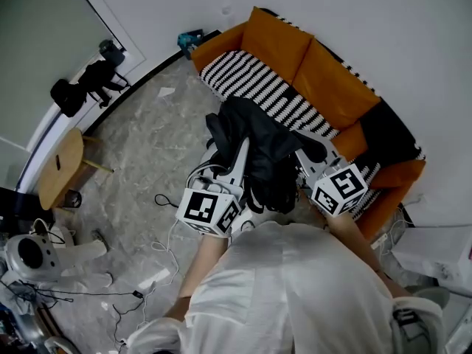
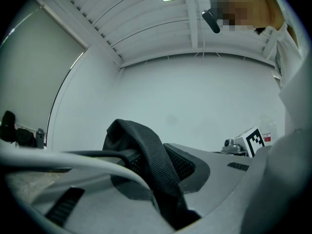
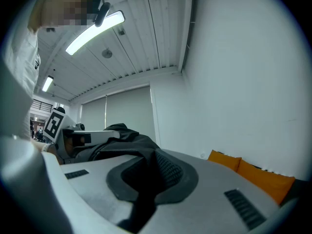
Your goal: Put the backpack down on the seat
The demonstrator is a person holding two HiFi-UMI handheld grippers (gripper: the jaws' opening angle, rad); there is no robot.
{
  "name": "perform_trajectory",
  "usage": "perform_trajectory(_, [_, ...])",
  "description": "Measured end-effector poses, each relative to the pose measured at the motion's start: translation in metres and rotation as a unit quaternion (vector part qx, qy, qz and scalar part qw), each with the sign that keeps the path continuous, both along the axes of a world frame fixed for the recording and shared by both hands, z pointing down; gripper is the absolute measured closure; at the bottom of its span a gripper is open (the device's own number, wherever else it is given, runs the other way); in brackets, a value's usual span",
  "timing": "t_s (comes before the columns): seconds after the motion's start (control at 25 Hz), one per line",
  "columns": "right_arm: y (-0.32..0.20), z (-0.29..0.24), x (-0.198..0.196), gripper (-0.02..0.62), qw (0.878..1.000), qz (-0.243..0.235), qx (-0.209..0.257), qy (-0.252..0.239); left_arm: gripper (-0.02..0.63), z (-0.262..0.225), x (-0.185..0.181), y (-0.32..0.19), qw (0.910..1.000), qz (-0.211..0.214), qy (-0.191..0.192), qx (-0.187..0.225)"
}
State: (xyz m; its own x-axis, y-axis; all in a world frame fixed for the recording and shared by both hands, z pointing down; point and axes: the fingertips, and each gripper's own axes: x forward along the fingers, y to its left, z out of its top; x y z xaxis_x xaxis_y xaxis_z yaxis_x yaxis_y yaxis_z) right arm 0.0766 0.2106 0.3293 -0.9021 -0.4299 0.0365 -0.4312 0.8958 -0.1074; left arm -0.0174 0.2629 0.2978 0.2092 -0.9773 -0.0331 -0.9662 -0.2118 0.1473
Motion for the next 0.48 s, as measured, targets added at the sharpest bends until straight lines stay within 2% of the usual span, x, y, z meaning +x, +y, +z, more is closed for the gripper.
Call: perform_trajectory(0.48, [0.0016, -0.0005, -0.0016, 0.569, 1.0, -0.006, -0.007, -0.003, 0.52, -0.0001, -0.0007, 0.0017, 1.0, -0.001, 0.004, 0.0])
